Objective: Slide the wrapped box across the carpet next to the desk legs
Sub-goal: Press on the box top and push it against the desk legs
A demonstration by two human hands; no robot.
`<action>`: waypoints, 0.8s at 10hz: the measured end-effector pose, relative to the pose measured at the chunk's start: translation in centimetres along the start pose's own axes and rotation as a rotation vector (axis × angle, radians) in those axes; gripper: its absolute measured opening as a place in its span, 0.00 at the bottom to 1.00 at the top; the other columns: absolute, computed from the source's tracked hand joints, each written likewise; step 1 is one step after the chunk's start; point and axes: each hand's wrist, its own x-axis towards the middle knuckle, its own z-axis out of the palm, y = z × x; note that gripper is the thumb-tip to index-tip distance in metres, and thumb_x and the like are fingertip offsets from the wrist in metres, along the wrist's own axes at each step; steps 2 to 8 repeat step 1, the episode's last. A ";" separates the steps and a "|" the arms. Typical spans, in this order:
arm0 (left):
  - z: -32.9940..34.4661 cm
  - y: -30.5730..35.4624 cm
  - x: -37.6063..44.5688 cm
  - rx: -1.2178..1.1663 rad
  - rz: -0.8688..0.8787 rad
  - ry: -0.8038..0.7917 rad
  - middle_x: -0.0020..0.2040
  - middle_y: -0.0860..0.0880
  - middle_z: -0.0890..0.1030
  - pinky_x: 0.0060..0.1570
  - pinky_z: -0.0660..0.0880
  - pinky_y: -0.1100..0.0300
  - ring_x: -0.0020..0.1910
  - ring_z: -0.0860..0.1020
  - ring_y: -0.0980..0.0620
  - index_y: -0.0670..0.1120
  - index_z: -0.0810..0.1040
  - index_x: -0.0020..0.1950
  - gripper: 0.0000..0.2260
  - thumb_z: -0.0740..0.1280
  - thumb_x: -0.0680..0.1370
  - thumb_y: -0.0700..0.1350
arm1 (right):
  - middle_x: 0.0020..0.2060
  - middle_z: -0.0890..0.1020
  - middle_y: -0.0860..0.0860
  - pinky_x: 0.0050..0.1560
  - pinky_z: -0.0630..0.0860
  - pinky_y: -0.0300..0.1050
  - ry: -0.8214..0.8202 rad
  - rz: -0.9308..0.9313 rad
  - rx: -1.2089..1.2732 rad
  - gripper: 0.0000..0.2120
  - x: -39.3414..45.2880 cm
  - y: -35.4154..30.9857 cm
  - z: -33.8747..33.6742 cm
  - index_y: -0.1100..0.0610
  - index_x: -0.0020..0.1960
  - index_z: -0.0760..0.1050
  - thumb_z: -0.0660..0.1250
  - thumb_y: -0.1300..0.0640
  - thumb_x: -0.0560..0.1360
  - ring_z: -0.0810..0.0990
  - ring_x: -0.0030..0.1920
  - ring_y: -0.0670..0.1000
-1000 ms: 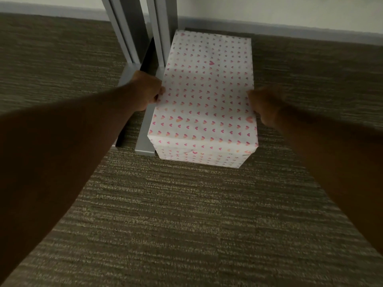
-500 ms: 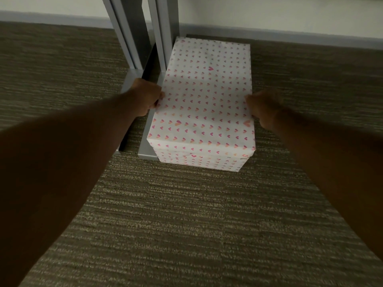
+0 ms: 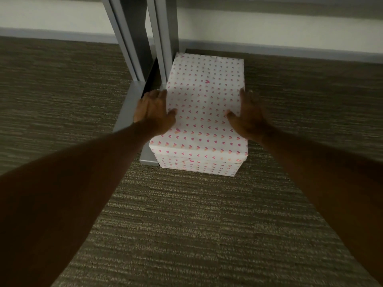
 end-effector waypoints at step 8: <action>-0.6 0.8 -0.8 0.157 0.097 0.013 0.79 0.39 0.61 0.75 0.53 0.44 0.78 0.58 0.39 0.44 0.56 0.79 0.37 0.63 0.76 0.59 | 0.80 0.48 0.60 0.76 0.51 0.61 0.063 -0.128 -0.189 0.42 -1.0 -0.5 -0.6 0.56 0.80 0.43 0.59 0.38 0.77 0.48 0.79 0.63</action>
